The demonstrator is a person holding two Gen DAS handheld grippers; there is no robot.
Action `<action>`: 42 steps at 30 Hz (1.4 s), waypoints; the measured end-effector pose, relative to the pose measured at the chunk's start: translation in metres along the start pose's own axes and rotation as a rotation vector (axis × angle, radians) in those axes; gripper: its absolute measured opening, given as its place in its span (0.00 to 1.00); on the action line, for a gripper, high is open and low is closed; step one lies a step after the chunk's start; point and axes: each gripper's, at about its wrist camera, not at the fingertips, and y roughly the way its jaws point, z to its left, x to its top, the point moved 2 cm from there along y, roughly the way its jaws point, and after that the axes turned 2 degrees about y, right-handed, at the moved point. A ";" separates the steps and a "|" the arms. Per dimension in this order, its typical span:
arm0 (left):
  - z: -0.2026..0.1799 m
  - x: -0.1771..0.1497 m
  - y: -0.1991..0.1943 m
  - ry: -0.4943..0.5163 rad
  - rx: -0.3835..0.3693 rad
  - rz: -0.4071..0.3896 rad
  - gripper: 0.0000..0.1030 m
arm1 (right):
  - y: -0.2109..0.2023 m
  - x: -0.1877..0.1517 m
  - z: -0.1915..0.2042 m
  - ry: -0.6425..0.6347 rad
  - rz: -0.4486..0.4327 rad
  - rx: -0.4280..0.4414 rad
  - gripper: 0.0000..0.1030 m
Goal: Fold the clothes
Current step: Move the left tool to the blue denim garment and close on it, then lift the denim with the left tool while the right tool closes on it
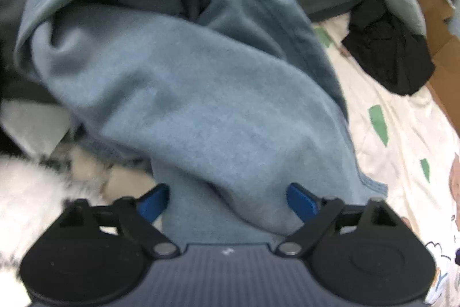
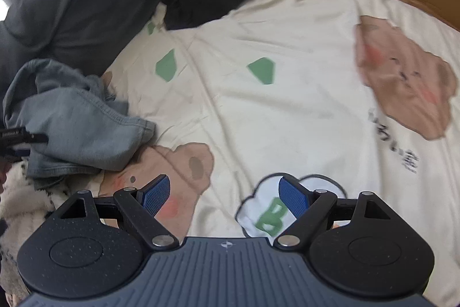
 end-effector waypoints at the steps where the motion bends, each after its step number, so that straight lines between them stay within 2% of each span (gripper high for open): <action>1: 0.001 0.000 0.001 -0.012 -0.004 -0.004 0.82 | 0.003 0.001 0.002 -0.006 0.002 0.005 0.84; 2: 0.002 -0.001 0.003 -0.025 -0.012 0.001 0.78 | 0.005 0.002 0.004 -0.010 0.003 0.009 0.84; 3: 0.002 -0.001 0.006 -0.034 -0.017 0.008 0.70 | 0.007 0.003 0.005 -0.014 0.003 0.012 0.84; 6: -0.005 -0.002 0.006 -0.010 -0.015 -0.007 0.53 | 0.010 0.004 0.010 -0.029 0.009 0.024 0.84; 10: -0.014 -0.002 -0.005 0.032 -0.034 -0.035 0.31 | 0.013 0.006 0.023 -0.087 0.014 0.107 0.84; 13: -0.018 0.002 -0.017 0.049 -0.074 -0.072 0.21 | 0.018 0.007 0.033 -0.108 0.018 0.139 0.84; 24: -0.056 0.011 -0.055 0.115 -0.273 -0.156 0.17 | 0.022 0.008 0.062 -0.179 0.024 0.213 0.84; 28: -0.085 0.016 -0.053 0.137 -0.341 -0.153 0.16 | 0.022 0.012 0.077 -0.186 0.011 0.253 0.84; 36: -0.126 0.010 -0.055 0.164 -0.424 -0.143 0.15 | 0.027 0.017 0.117 -0.254 -0.003 0.319 0.85; 42: -0.153 0.008 -0.060 0.182 -0.510 -0.118 0.14 | 0.021 0.027 0.135 -0.249 -0.055 0.369 0.86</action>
